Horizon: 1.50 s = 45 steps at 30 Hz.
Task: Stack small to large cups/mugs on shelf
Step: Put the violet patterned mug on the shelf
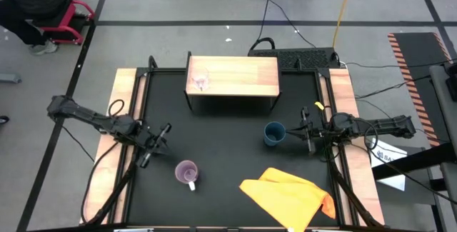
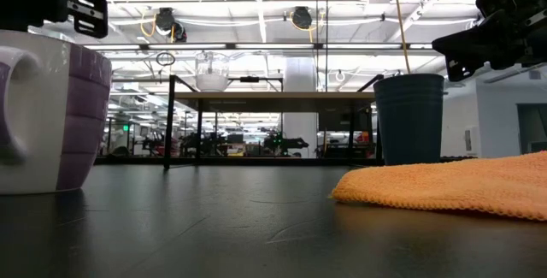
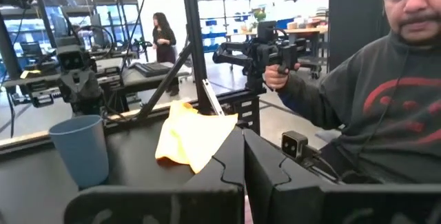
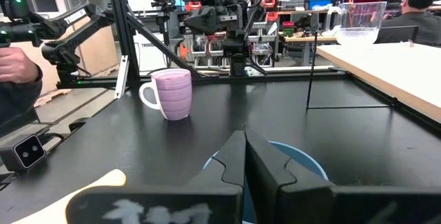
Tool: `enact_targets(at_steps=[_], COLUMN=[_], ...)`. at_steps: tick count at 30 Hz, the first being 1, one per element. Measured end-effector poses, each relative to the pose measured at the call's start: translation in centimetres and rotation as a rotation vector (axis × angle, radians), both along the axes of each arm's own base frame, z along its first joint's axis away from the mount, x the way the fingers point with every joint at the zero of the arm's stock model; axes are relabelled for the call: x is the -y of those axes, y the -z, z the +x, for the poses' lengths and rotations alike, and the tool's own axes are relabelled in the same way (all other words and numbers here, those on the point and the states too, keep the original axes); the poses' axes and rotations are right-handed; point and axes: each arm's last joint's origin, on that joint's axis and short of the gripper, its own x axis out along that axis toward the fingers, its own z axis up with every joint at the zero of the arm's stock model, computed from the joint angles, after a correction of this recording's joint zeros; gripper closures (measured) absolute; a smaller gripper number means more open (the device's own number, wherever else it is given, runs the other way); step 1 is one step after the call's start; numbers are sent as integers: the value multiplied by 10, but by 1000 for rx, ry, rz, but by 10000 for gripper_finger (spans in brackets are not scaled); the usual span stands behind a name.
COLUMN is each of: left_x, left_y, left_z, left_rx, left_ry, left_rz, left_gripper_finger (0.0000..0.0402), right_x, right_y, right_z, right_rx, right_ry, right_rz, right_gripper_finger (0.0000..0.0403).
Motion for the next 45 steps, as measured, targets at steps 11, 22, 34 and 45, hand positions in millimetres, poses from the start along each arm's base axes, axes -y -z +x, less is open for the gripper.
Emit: enact_targets(at_steps=[11,22,34,45], left_x=[9,24,32,38], left_y=[1,-10,-19,-49], left_z=[12,33,52,70], left_rx=[-33,-98,-208,-481], left_ry=[1,-4,-25,-102], left_rz=[-12,60,37,119], left_gripper_finger=[401,401,401,401], right_x=[0,0,0,0], right_y=[0,0,0,0], right_z=[0,0,0,0], right_rx=[0,0,-1,0], right_ry=[0,0,0,0], right_rz=[0,-1,-1,-1], right_gripper_finger=[403,403,403,403])
